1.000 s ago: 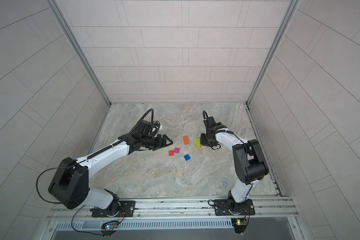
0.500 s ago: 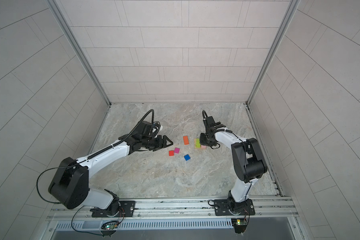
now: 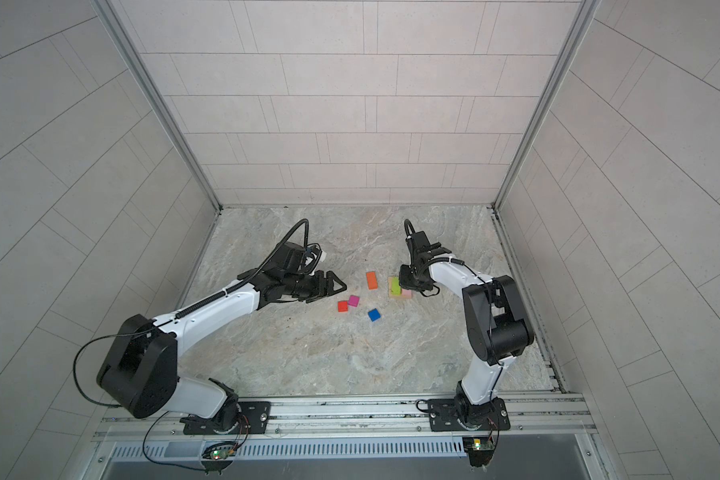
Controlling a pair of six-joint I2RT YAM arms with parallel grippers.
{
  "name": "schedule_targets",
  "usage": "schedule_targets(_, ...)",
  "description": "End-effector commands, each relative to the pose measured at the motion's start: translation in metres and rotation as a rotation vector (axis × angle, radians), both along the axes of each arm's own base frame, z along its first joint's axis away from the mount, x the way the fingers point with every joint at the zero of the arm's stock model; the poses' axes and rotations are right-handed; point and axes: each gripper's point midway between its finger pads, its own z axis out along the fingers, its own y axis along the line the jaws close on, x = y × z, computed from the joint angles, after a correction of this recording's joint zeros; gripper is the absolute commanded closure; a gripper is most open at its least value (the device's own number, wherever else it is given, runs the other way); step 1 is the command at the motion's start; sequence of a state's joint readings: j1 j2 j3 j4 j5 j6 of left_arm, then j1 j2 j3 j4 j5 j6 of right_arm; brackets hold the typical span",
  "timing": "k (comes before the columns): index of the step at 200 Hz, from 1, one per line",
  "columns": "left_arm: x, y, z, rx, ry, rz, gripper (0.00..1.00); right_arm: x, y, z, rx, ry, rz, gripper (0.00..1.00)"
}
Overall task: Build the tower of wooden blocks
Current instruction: 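Lower the pink block onto the planks beside the lime green block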
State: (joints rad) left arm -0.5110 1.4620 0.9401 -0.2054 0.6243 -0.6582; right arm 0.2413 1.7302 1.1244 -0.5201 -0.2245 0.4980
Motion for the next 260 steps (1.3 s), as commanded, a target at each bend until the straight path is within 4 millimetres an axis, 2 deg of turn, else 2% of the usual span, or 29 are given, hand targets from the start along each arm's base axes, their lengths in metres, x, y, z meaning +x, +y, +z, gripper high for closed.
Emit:
schedule_targets(1,0.0003,-0.0015,0.0043,-0.009,-0.026,-0.003,0.26,0.004,0.0004,0.0006,-0.011,0.001,-0.004,0.82)
schedule_targets(174,-0.0029,-0.0045,0.0045,-0.01,-0.023,-0.018,0.26,0.0049,0.0018,0.001,-0.022,0.006,-0.003,0.67)
schedule_targets(260,-0.003,-0.0042,0.0027,0.0,-0.02,-0.016,0.26,0.0052,0.0028,0.0047,-0.02,0.002,0.001,0.65)
